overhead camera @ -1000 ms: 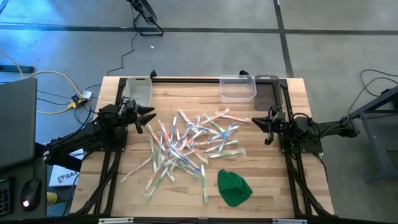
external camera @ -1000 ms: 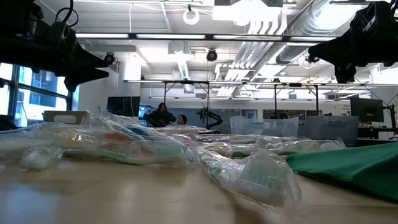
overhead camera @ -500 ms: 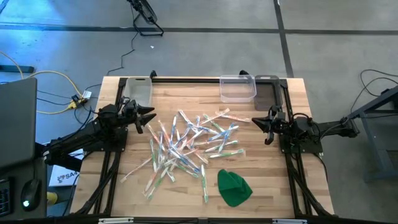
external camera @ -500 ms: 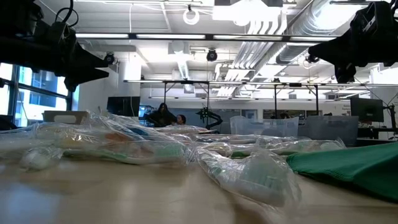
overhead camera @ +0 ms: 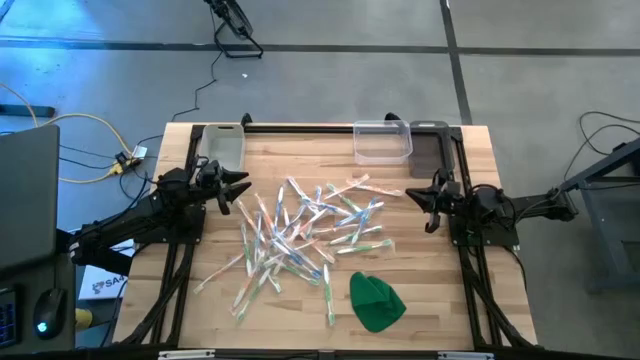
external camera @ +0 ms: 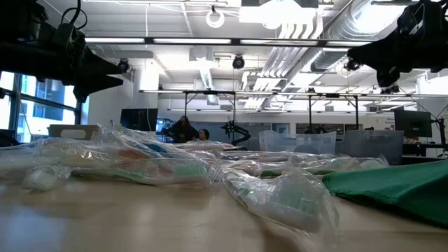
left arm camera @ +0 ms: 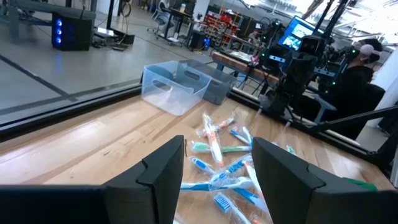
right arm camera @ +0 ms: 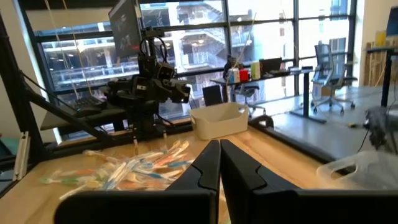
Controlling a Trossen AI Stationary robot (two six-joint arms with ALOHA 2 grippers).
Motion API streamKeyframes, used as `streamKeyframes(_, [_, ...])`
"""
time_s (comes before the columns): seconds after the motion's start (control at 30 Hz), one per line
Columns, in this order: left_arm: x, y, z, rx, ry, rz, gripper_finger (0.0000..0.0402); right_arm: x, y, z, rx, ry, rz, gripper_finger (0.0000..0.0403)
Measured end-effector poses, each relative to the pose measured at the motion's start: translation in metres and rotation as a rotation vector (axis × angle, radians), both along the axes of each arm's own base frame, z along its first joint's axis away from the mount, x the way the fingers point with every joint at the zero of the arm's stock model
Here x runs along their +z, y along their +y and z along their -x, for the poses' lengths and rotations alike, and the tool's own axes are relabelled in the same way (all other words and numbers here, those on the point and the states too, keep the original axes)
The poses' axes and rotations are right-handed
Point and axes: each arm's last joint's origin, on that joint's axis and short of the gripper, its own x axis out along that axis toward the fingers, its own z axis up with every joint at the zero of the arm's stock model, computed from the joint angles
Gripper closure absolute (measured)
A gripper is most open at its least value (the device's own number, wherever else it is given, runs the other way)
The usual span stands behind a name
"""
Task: Pick & Place Toothbrushes
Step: Put the orange toothbrush into the black bin
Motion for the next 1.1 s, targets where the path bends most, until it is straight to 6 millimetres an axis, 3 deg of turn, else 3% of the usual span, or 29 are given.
streamKeyframes(0.6, [0.0006,0.0007,0.0004,0.026,0.037,-0.105,0.0215,0.0053,-0.0002,0.0009,-0.006,-0.051,0.007,0.0399])
streamKeyframes(1.1, [0.001,0.0006,0.0004,0.026,0.079,-0.217,0.0215,0.0025,0.0012,-0.0084,-0.002,0.005,0.014,0.04])
